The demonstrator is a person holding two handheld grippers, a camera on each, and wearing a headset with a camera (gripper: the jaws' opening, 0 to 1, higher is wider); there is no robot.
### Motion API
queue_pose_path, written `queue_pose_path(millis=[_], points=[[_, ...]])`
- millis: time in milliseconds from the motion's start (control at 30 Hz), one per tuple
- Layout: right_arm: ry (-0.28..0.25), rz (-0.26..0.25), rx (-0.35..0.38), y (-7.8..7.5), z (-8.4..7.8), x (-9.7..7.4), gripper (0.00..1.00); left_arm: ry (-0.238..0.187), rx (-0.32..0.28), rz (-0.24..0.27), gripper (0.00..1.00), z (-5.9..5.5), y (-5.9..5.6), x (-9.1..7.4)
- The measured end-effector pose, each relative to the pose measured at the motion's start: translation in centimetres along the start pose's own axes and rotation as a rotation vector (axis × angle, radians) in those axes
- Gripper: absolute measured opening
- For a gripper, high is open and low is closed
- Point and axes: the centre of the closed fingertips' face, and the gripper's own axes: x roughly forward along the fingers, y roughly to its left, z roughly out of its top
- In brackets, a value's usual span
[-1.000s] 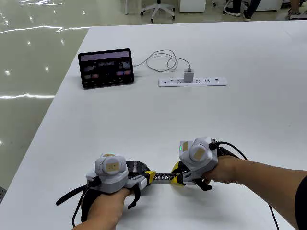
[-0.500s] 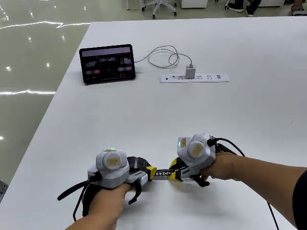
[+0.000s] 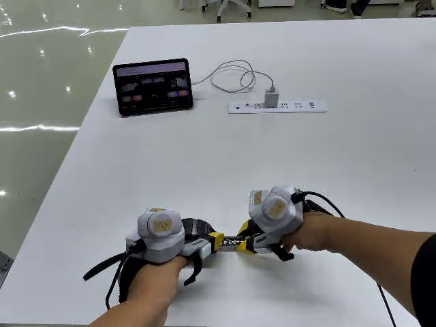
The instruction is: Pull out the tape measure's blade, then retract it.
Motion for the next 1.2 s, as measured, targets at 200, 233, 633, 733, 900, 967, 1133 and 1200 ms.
queue_pose_path(millis=[200,233,633,733,900,967,1133,1200], points=[[-0.004,0.006,0.003,0.0,0.3,0.2,0.11,-0.001,-0.004,-0.001,0.62,0.0,0.0,0.0],[-0.003,0.006,0.000,0.1,0.4,0.3,0.11,-0.001,-0.005,-0.001,0.62,0.0,0.0,0.0],[-0.014,0.009,-0.006,0.2,1.0,0.8,0.11,-0.001,-0.011,-0.006,0.62,0.0,0.0,-0.1],[-0.012,0.010,-0.006,0.1,1.0,0.8,0.11,-0.001,-0.012,-0.007,0.62,0.0,-0.1,-0.1],[-0.013,0.011,-0.007,0.1,1.2,1.0,0.11,-0.003,-0.019,-0.007,0.62,0.0,-0.1,-0.1],[-0.018,0.011,0.004,0.0,1.3,1.1,0.11,-0.004,-0.021,-0.007,0.62,0.0,0.0,-0.1],[-0.016,0.012,0.003,0.1,1.6,1.2,0.11,-0.005,-0.025,-0.007,0.62,0.0,0.0,-0.1],[-0.017,0.012,0.000,0.1,1.6,1.3,0.11,-0.005,-0.026,-0.008,0.62,0.0,0.0,-0.1]])
